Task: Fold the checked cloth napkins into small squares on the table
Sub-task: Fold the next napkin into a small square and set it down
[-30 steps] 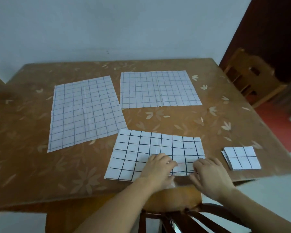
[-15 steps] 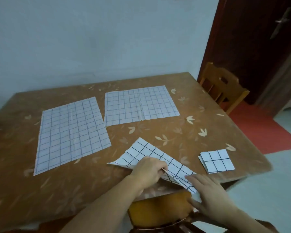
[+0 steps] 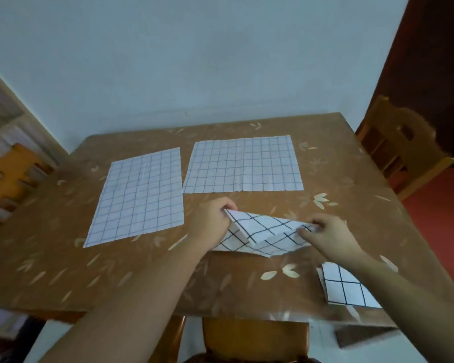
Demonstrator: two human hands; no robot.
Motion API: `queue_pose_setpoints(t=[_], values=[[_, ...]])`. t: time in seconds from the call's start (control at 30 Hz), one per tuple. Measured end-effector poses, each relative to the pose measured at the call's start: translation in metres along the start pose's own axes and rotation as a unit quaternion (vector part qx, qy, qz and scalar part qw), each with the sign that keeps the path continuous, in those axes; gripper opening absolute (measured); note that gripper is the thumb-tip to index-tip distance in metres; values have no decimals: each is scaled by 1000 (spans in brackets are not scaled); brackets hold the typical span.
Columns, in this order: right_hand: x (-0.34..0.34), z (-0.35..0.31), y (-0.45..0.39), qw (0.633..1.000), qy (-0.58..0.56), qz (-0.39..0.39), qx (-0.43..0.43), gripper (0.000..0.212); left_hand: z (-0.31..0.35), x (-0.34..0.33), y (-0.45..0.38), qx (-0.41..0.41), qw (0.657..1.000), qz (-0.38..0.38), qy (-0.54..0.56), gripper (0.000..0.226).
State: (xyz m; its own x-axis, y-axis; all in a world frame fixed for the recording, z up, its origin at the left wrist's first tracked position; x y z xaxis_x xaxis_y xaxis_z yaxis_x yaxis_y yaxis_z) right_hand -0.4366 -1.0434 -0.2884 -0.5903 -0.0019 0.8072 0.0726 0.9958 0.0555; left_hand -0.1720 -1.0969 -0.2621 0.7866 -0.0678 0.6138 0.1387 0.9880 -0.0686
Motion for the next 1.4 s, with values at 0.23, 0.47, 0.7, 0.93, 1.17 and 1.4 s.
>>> queue_pose_setpoints(t=[0.23,0.47,0.7,0.93,1.17,1.4], values=[[76,-23,-31,989,-87,117,17,21,59,35,-38,-42,981,16,187,21],[64,-39,13,948,77,205,230,27,-6,32,-22,-52,960,-15,276,34],[-45,5,30,958,210,-20,193,31,-111,-26,19,-7,995,-97,11,50],[-95,30,51,947,195,-233,100,19,-145,-54,57,-35,973,-228,-20,45],[-71,35,27,961,-189,-146,-137,4,-149,-38,39,128,959,-197,159,10],[-93,45,15,902,-290,-203,-245,33,-148,-55,6,206,943,-154,209,12]])
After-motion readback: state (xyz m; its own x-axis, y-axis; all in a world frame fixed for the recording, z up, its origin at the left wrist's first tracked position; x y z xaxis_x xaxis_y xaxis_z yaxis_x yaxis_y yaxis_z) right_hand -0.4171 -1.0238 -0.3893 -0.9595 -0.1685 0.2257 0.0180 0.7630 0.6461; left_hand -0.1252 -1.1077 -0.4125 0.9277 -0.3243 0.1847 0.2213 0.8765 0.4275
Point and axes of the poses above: each hand's wrist, its own y-axis away from the middle knuckle, its own x-axis out of the back of the hand, z = x × y, the point moved 2 cm from there along -y, towards the middle knuckle, and after that the axes turned 13 degrees about y, right-handed, at the moved point
